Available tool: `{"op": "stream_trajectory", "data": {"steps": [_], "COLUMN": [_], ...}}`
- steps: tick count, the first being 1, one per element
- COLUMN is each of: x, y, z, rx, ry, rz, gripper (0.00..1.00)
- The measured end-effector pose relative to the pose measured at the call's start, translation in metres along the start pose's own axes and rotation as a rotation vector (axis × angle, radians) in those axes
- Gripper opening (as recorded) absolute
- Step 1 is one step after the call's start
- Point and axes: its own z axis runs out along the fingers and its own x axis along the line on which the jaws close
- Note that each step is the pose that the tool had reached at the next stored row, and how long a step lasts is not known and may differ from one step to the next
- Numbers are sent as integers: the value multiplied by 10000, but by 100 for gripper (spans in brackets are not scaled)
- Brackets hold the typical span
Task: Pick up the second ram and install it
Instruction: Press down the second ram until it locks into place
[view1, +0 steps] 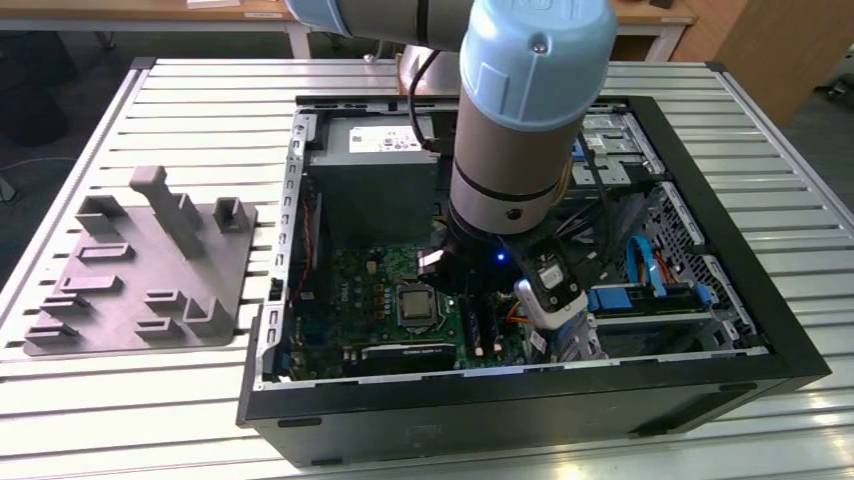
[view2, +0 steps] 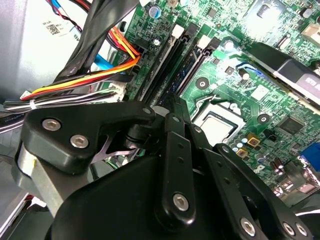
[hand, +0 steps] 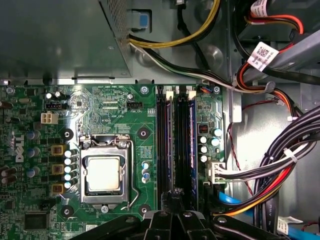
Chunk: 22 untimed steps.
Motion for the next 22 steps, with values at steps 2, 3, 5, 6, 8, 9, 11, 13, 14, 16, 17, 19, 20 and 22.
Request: {"op": "stream_trajectory", "data": {"steps": [2, 3, 5, 6, 8, 9, 11, 13, 14, 16, 17, 19, 20, 22], "x": [-1, 0, 0, 0, 0, 1, 1, 1, 1, 1, 1, 1, 1, 2], "y": [-7, -10, -11, -11, -12, -13, -14, -13, -14, -15, -15, -14, -14, -20], "z": [4, 10, 12, 13, 30, 36, 40, 47, 55, 61, 63, 66, 66, 72], "rx": [-1, -3, -1, 2, -1, 4, 9, 4, 8, 9, 7, 2, 1, 1], "ry": [0, -1, -1, 1, -1, 1, 2, 0, 1, 2, 2, 0, 0, 1], "rz": [-1, 0, 0, 0, 0, 0, -1, -1, -1, -1, -1, -1, -1, 0], "gripper": [10, 10, 10, 10, 10, 10, 10, 10, 10, 10, 10, 10, 10, 10]}}
